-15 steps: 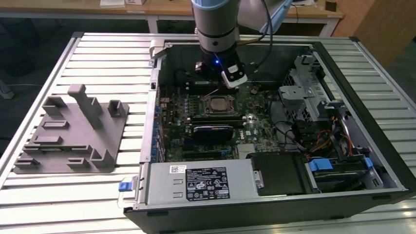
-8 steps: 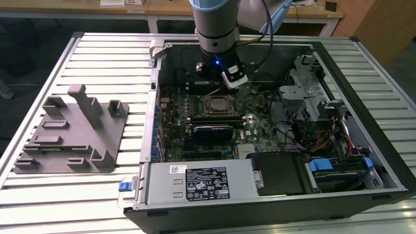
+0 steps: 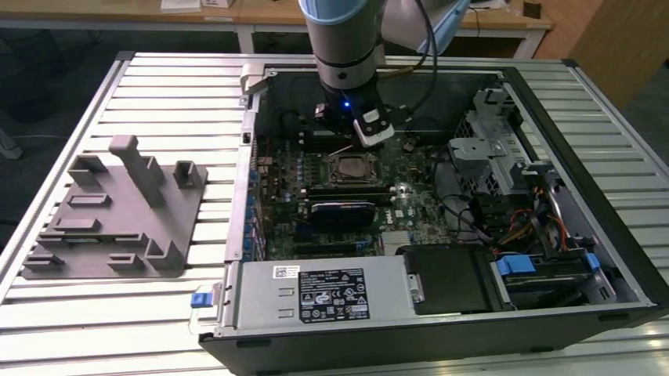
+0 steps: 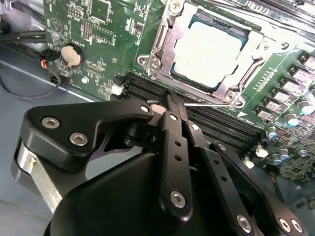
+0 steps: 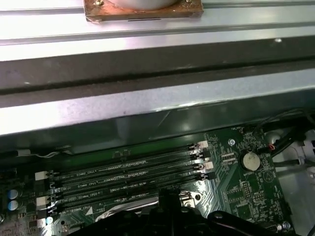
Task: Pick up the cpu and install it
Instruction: 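Install the first cpu locking lever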
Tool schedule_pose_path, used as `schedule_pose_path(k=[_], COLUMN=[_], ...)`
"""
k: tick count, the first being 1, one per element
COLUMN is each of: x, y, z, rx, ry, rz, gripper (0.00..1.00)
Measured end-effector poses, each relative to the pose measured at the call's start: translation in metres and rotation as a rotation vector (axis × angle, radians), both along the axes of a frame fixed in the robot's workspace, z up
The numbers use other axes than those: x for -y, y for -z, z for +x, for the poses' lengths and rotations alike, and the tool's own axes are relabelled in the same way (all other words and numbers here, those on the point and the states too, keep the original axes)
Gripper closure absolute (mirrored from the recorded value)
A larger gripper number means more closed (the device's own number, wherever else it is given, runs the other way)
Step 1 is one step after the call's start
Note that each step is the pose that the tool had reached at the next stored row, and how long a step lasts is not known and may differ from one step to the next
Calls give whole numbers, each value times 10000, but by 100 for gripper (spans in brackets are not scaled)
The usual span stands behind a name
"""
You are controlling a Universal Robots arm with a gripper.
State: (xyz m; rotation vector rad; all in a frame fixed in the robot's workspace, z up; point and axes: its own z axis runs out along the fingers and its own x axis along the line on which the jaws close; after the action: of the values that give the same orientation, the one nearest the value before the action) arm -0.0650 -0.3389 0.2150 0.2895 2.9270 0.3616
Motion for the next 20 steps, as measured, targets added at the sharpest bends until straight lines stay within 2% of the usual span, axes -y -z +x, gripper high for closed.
schedule_pose_path(k=[8,16,20], x=[-26,-99,-116], y=[27,56,73], z=[-39,-48,-63], rx=[0,1,2], ry=[618,973,1116], rz=[0,-1,2], gripper=[89,89,89])
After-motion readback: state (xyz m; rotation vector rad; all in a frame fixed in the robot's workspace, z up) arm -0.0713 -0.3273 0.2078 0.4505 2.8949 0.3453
